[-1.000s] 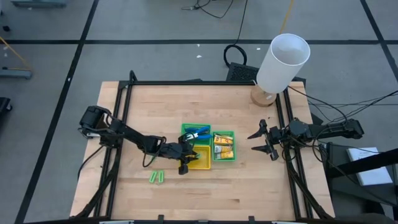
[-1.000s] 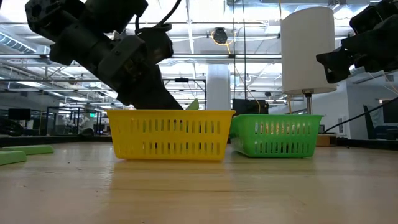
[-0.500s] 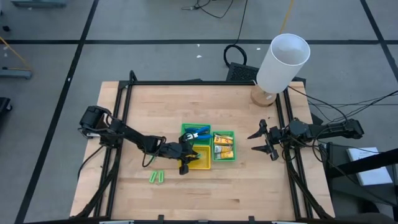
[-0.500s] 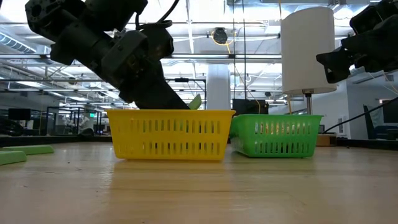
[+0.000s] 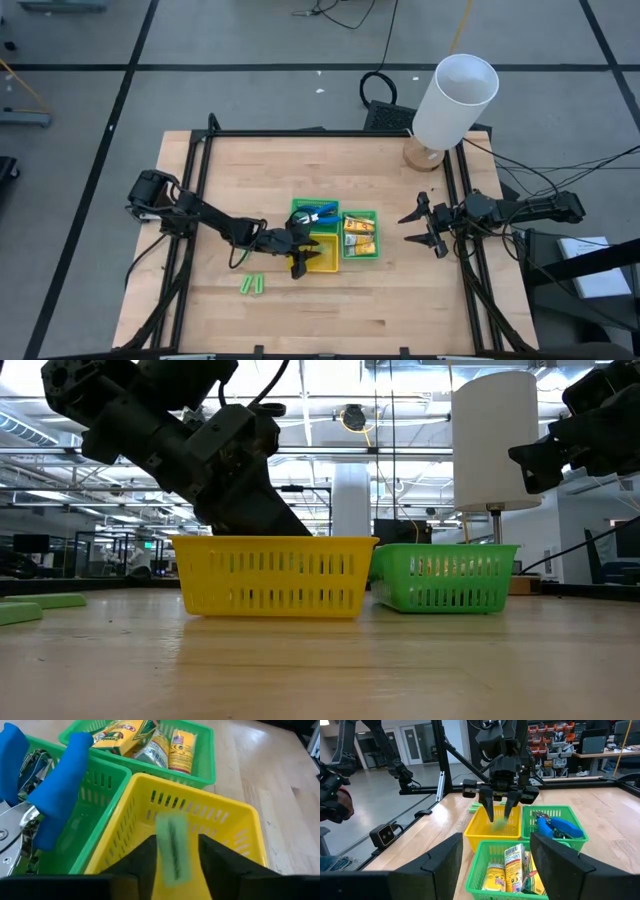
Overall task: Pick & Place School Supplies
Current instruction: Put the green eraser into the yellow bin
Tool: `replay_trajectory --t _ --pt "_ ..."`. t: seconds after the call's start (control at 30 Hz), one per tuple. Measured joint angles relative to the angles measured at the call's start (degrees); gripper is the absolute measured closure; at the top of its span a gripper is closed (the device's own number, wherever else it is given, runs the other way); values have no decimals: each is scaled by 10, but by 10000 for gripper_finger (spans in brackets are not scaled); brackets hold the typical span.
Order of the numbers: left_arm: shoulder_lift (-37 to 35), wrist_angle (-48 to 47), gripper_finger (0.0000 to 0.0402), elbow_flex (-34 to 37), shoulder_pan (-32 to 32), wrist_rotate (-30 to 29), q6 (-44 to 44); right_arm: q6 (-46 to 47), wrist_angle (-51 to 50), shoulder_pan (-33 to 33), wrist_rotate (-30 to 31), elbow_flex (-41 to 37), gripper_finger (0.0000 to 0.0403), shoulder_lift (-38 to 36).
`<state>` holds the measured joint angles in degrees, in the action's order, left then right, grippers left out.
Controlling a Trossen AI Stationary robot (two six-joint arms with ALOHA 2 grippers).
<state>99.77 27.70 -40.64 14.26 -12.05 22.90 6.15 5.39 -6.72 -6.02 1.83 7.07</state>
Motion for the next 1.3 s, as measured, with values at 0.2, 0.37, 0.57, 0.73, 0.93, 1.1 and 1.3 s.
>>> replay_trajectory --t 0.2,0.37,0.57,0.73,0.93,1.1,1.3 --pt "0 -3 189 0 0 0 -3 0 0 0 0 0 177 0" --pt "-28 -11 159 0 0 16 -13 0 0 0 0 0 177 0" --pt "-116 -132 145 0 1 47 11 0 1 0 0 0 177 0" --pt "-202 -283 149 0 9 24 91 0 1 0 0 0 177 0" --pt "-267 -480 170 0 28 -10 230 0 0 0 0 0 177 0" --pt "-271 -636 196 0 41 -26 390 0 0 0 0 0 177 0" --pt "-259 -690 225 0 57 -4 553 0 0 0 0 0 177 0"
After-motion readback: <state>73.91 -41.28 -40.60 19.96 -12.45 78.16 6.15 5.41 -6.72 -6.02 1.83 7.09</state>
